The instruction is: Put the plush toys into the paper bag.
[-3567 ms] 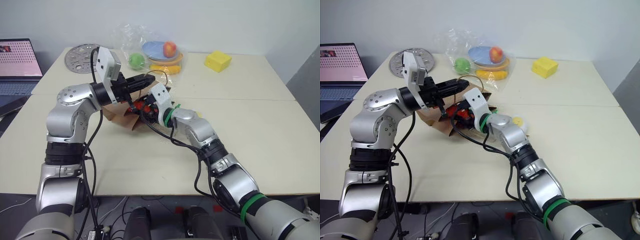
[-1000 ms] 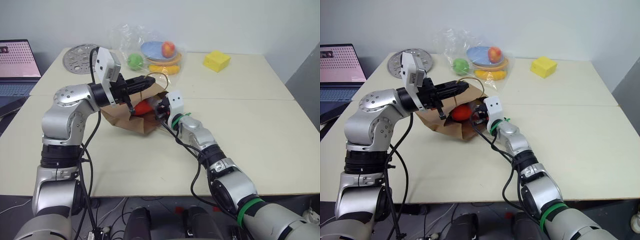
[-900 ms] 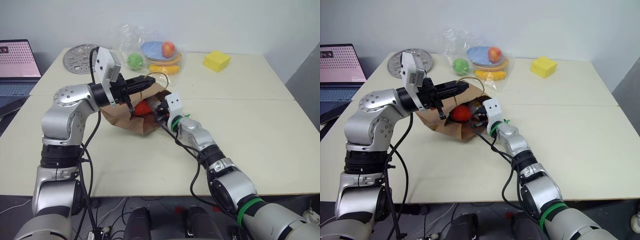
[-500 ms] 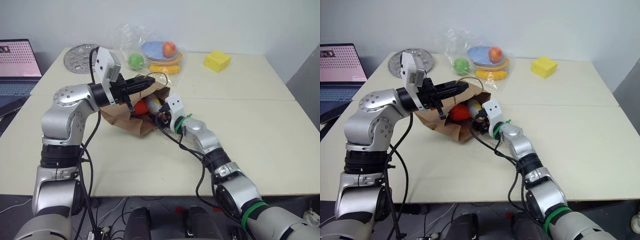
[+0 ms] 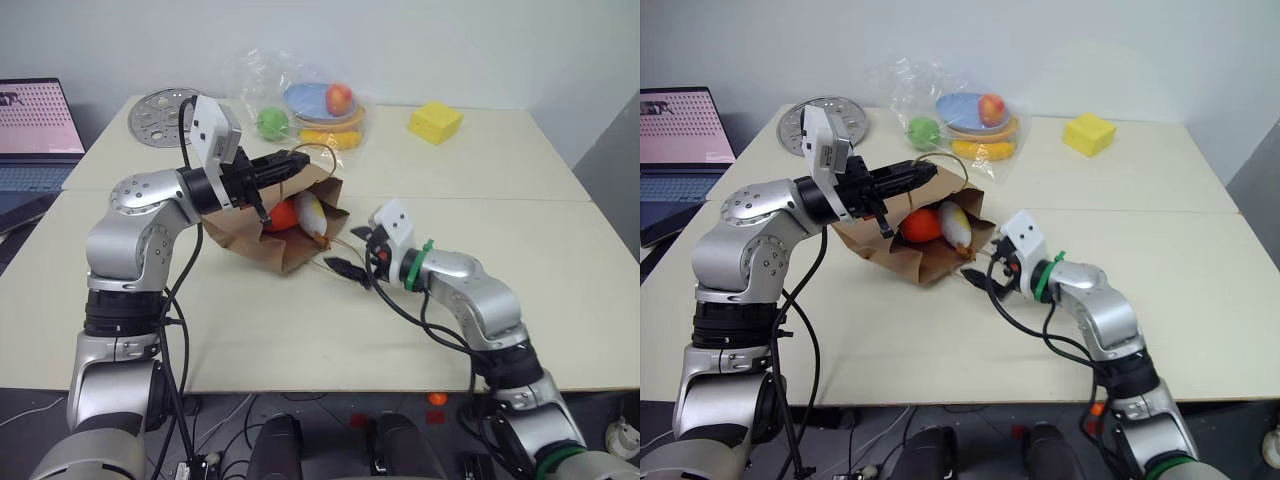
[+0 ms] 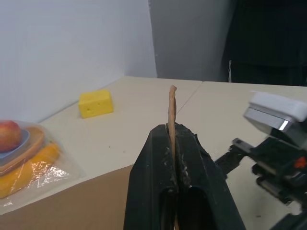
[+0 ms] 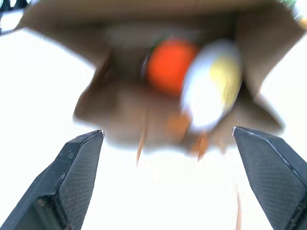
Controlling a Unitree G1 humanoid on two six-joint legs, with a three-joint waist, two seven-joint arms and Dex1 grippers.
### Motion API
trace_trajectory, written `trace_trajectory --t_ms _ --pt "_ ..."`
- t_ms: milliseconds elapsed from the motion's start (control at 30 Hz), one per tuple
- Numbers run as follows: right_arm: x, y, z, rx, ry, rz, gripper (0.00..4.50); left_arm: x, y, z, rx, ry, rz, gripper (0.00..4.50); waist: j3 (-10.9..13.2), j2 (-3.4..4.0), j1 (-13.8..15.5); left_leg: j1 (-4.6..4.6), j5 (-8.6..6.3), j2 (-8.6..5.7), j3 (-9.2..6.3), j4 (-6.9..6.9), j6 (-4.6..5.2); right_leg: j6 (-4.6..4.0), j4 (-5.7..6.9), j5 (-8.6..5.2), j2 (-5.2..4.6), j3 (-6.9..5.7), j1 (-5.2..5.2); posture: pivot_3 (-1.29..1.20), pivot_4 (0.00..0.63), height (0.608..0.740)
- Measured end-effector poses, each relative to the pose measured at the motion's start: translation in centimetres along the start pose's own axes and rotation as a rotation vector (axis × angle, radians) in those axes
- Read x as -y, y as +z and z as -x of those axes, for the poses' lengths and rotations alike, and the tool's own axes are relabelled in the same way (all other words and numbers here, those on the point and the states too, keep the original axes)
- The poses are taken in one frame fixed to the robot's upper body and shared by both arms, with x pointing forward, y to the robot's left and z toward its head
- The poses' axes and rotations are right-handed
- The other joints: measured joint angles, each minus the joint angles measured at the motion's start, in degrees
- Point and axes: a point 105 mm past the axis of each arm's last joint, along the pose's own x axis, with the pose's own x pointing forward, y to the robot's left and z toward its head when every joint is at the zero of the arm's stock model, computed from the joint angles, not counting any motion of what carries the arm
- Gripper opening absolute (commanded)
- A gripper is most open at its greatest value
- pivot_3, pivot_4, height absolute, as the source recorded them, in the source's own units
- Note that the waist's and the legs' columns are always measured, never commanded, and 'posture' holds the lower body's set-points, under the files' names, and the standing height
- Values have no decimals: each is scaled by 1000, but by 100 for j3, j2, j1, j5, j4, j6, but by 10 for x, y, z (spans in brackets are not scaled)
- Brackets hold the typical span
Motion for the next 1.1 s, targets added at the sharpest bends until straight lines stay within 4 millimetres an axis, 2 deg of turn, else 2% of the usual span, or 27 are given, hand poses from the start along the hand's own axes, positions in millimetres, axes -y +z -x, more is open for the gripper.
trace_trajectory --t_ms 133,233,300,367,467,700,867,967,1033,1100 --pt "-17 -11 -9 -49 51 37 4489 2 0 -2 8 -6 5 0 0 0 -43 17 1 3 0 0 1 0 4 0 5 4 4 0 150 740" --pt "-19 -31 -21 -118 35 74 4489 2 -1 -3 9 -9 7 0 0 0 -25 20 1 2 1 0 1 -1 5 -1 5 5 6 0 150 740" --pt "-15 -41 -23 -151 13 76 4136 2 -1 -3 9 -9 7 0 0 0 -18 18 1 -1 6 1 1 -1 1 -1 2 10 7 0 150 740" --pt "-11 -44 -24 -159 -3 85 3600 2 -1 -3 9 -9 7 0 0 0 -16 15 0 -3 7 1 0 -1 -3 -1 0 11 8 0 150 740" --pt "-10 -43 -26 -151 -13 96 2408 2 -1 -3 9 -9 7 0 0 -1 -12 14 0 -3 4 -1 0 0 -2 -1 0 8 8 0 150 740" --pt "0 -43 -22 -153 -54 137 24 2 -1 -3 8 -6 7 0 0 -1 -13 14 0 -2 3 -1 0 0 -1 -1 1 7 8 0 150 740" --pt "14 -38 -11 -119 -99 146 24 1 0 -5 17 -2 10 0 0 -1 2 14 0 -3 3 0 0 0 -1 -1 1 7 9 0 150 740" --pt "28 -24 1 -47 -179 145 24 -6 1 -13 33 20 10 0 0 -1 13 15 0 -3 3 1 0 0 -2 -1 1 7 10 0 150 740" --pt "31 -14 8 -12 -208 179 24 -10 3 -22 54 18 2 0 1 -1 24 14 1 -4 2 1 0 1 -2 -1 1 6 11 0 150 740" --pt "35 4 18 65 -261 210 24 -14 8 -40 89 12 -7 0 1 -3 48 13 1 -6 2 3 0 2 -4 -2 1 6 12 0 150 740"
